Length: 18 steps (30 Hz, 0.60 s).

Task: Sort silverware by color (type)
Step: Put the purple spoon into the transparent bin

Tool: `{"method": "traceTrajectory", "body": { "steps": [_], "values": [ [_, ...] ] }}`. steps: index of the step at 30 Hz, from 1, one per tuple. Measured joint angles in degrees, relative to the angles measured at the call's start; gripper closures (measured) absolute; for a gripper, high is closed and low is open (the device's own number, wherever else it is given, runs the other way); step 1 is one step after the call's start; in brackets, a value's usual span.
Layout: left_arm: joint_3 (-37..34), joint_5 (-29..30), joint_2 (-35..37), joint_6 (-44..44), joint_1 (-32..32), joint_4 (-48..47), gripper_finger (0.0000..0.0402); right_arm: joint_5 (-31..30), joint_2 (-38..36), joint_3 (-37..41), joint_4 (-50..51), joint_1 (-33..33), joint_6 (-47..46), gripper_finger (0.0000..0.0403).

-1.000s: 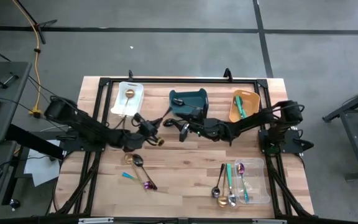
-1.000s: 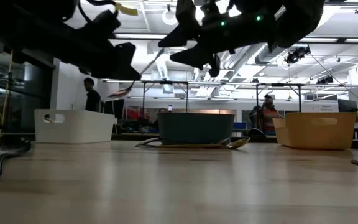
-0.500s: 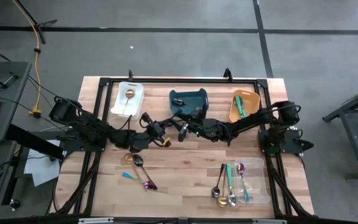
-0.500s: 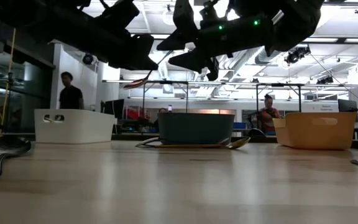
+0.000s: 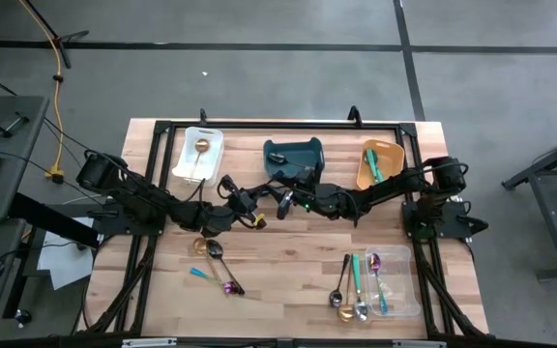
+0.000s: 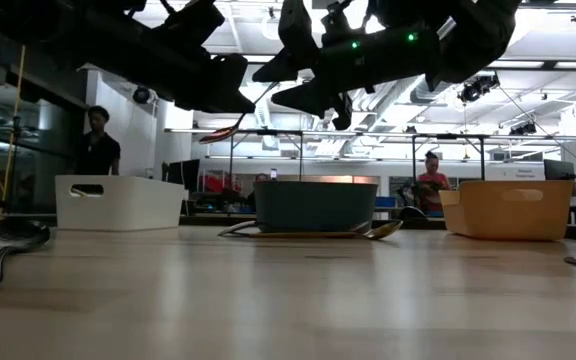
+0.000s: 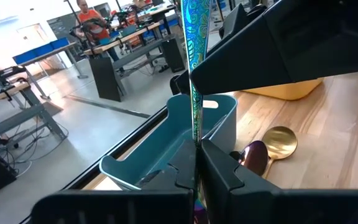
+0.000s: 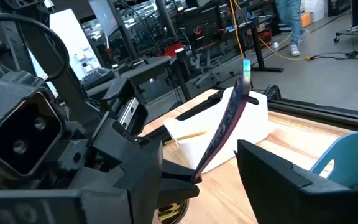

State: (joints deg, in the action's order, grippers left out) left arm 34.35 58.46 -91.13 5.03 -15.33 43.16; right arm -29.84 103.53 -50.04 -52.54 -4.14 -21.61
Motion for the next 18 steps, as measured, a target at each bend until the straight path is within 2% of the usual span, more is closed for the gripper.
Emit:
{"method": "traceTrajectory", "body": {
  "steps": [18],
  "values": [
    [0.0, 0.0, 0.0, 0.8, 0.1, -0.3, 0.0401, 0.0, 0.0, 0.0, 0.0, 0.0, 1.0, 0.0201]
  ]
}}
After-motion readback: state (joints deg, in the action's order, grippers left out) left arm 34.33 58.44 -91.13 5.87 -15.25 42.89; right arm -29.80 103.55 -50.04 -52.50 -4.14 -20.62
